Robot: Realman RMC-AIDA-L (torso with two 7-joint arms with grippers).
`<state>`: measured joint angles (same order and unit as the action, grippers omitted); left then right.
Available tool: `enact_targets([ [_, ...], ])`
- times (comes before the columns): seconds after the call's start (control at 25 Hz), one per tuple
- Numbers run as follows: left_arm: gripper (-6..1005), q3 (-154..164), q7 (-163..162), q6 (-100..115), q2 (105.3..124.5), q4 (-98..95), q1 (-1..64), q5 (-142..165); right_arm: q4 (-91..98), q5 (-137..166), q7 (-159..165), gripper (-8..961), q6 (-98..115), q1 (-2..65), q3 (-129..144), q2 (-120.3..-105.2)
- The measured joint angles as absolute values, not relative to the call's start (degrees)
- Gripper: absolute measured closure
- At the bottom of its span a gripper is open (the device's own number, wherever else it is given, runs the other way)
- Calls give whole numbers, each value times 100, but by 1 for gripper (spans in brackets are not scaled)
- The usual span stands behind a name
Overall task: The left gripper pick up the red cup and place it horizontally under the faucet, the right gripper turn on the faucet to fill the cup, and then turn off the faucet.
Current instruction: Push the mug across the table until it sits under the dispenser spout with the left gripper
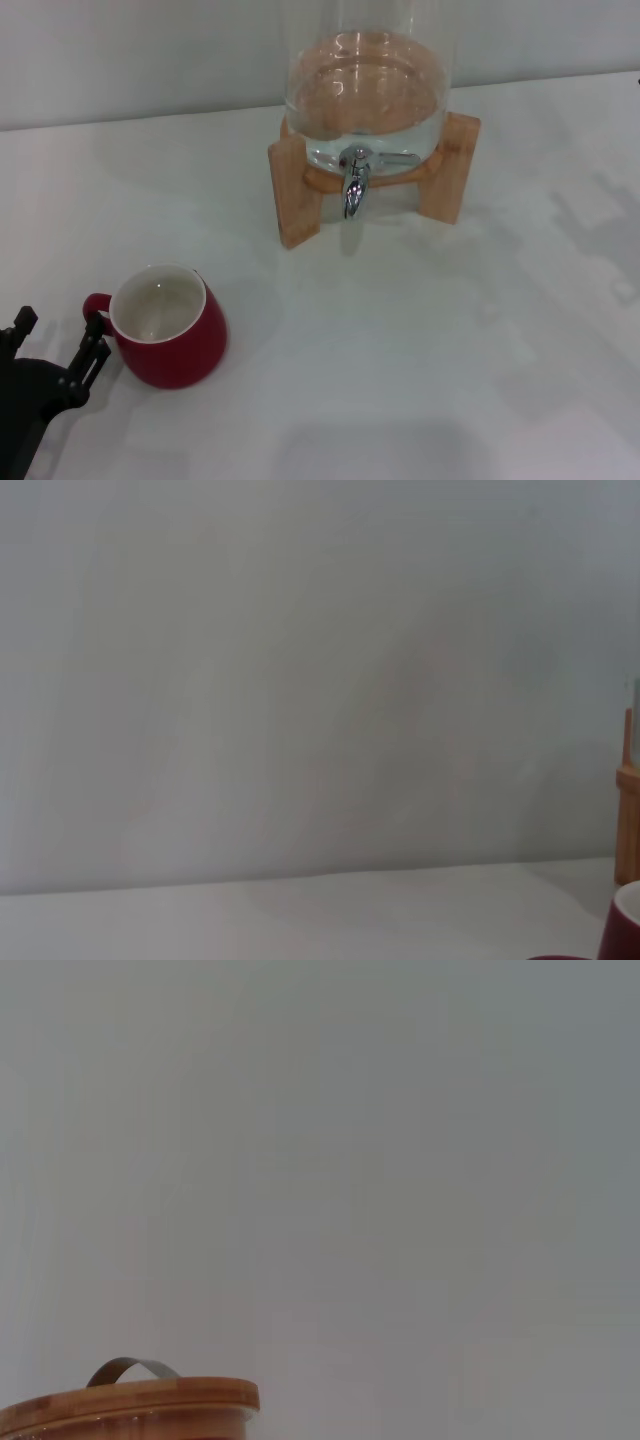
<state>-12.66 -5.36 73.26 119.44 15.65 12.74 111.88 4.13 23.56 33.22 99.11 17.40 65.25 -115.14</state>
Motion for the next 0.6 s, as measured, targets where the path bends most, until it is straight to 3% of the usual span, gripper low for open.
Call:
enact_targets([
  [0.6,200,-1273,-536,7210,11944,1543,1318,11187,422,2356,3322,199,9924,1755,6530,-11513],
])
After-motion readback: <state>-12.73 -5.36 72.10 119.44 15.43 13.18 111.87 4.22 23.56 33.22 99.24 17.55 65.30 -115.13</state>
